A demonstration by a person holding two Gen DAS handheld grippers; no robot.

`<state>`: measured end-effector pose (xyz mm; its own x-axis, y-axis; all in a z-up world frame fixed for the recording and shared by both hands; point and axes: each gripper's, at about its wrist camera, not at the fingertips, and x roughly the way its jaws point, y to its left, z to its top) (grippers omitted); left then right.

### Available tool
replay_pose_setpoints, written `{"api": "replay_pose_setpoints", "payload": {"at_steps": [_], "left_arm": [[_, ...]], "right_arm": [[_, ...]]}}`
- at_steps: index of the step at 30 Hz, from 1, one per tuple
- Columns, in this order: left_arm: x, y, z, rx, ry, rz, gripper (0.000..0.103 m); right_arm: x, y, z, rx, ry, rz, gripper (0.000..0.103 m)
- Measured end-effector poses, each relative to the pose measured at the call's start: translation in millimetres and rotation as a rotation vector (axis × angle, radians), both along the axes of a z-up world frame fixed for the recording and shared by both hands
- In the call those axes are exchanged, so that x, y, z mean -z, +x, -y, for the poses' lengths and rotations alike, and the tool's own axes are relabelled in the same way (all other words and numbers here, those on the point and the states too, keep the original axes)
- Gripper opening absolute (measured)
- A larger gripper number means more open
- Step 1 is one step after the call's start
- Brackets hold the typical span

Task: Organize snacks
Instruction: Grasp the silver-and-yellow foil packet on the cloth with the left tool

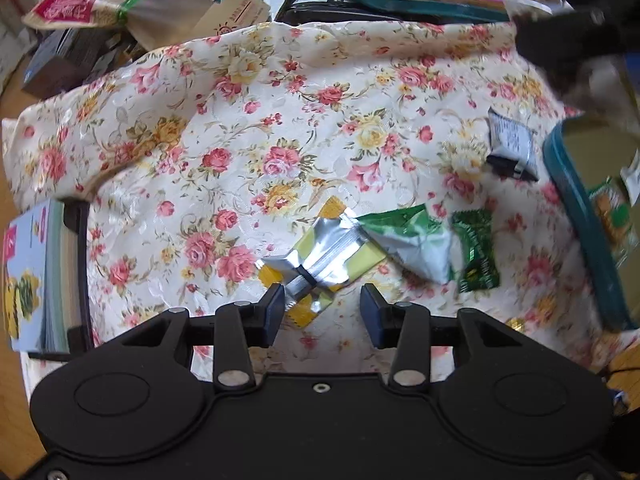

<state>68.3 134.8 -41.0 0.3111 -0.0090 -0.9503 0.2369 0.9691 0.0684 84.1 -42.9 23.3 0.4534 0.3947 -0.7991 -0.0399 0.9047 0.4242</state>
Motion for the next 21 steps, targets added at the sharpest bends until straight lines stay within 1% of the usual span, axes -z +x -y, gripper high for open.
{"api": "replay_pose_setpoints", "payload": {"at_steps": [3,4,6,8,11,16,21], "left_arm": [[10.2,-2.8,1.9,0.046,0.060,0.041,0.052],[13.4,-2.7,2.3,0.061,0.065,0.053,0.052],[17.3,-0.8,2.9,0.075,0.060,0.061,0.052],[19.7,3.7,2.8,0.062,0.057,0.064,0.052],[17.7,10.9,4.0,0.048,0.039,0.092,0.052],[20.3,25.5,5.7,0.009,0.032,0.099,0.052],[24.0,31.1,13.6,0.036,0.039,0.126,0.052]], "right_arm": [[1.2,1.3,-1.3,0.002,0.003,-0.008,0.043],[1.4,2.1,-2.2,0.001,0.005,-0.010,0.043],[1.3,2.9,-3.7,-0.003,0.009,-0.009,0.043],[1.0,2.9,-5.6,-0.008,0.010,-0.008,0.043],[1.9,2.6,-7.1,-0.008,0.011,-0.013,0.043],[3.4,1.3,-6.7,-0.015,0.007,-0.019,0.043],[2.5,0.3,-0.4,-0.002,0.023,-0.024,0.043]]}}
